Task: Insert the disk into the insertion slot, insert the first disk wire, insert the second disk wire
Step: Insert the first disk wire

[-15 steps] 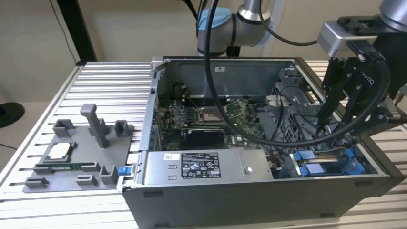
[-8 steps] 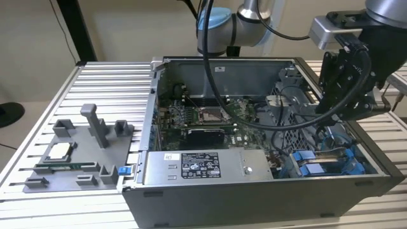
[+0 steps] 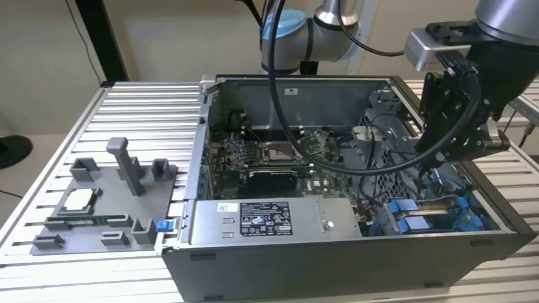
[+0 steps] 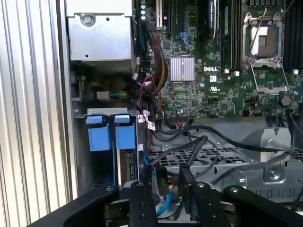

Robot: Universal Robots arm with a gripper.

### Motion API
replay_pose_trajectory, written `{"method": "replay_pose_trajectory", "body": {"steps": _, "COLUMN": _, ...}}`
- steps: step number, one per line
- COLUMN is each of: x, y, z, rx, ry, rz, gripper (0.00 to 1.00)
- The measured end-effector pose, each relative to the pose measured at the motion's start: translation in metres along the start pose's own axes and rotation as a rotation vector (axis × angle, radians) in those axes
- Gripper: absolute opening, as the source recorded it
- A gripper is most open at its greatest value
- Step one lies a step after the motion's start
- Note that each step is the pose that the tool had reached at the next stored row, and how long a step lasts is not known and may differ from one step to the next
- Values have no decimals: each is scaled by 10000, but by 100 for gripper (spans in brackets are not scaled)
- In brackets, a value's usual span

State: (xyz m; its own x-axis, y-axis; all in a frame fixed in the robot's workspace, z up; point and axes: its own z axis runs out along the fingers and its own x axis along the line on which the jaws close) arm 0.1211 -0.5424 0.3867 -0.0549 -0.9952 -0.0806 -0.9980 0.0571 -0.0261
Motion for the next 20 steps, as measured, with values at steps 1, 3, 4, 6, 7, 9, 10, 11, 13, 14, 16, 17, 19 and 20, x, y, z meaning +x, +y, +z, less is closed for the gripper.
{"method": "replay_pose_trajectory", "body": {"steps": 1, "x": -7, "y": 0, "z": 4, "rx": 43, "ry": -2, "rz": -4, "gripper": 100}}
{"method": "replay_pose_trajectory", "body": {"steps": 3, "x": -19, "y": 0, "z": 7, "rx": 129, "ry": -9, "rz": -12, "gripper": 100}}
{"method": "replay_pose_trajectory", "body": {"steps": 4, "x": -22, "y": -1, "z": 7, "rx": 144, "ry": -8, "rz": -14, "gripper": 100}}
{"method": "replay_pose_trajectory", "body": {"steps": 6, "x": -23, "y": -1, "z": 7, "rx": 149, "ry": -8, "rz": -16, "gripper": 100}}
{"method": "replay_pose_trajectory", "body": {"steps": 7, "x": -23, "y": 0, "z": 7, "rx": 149, "ry": -8, "rz": -17, "gripper": 100}}
{"method": "replay_pose_trajectory", "body": {"steps": 9, "x": -24, "y": 1, "z": 7, "rx": 144, "ry": -8, "rz": -24, "gripper": 100}}
{"method": "replay_pose_trajectory", "body": {"steps": 10, "x": -24, "y": 1, "z": 7, "rx": 134, "ry": -5, "rz": -26, "gripper": 100}}
{"method": "replay_pose_trajectory", "body": {"steps": 11, "x": -24, "y": 0, "z": 7, "rx": 109, "ry": -2, "rz": -27, "gripper": 100}}
{"method": "replay_pose_trajectory", "body": {"steps": 13, "x": -25, "y": 0, "z": -3, "rx": 72, "ry": 2, "rz": -27, "gripper": 100}}
{"method": "replay_pose_trajectory", "body": {"steps": 14, "x": -25, "y": 0, "z": -12, "rx": 69, "ry": 3, "rz": -26, "gripper": 100}}
{"method": "replay_pose_trajectory", "body": {"steps": 16, "x": -27, "y": -1, "z": -34, "rx": 68, "ry": 2, "rz": -27, "gripper": 100}}
{"method": "replay_pose_trajectory", "body": {"steps": 17, "x": -28, "y": -1, "z": -43, "rx": 68, "ry": 2, "rz": -28, "gripper": 100}}
{"method": "replay_pose_trajectory", "body": {"steps": 19, "x": -28, "y": -1, "z": -43, "rx": 67, "ry": 2, "rz": -29, "gripper": 100}}
{"method": "replay_pose_trajectory", "body": {"steps": 20, "x": -28, "y": -1, "z": -43, "rx": 68, "ry": 7, "rz": -29, "gripper": 100}}
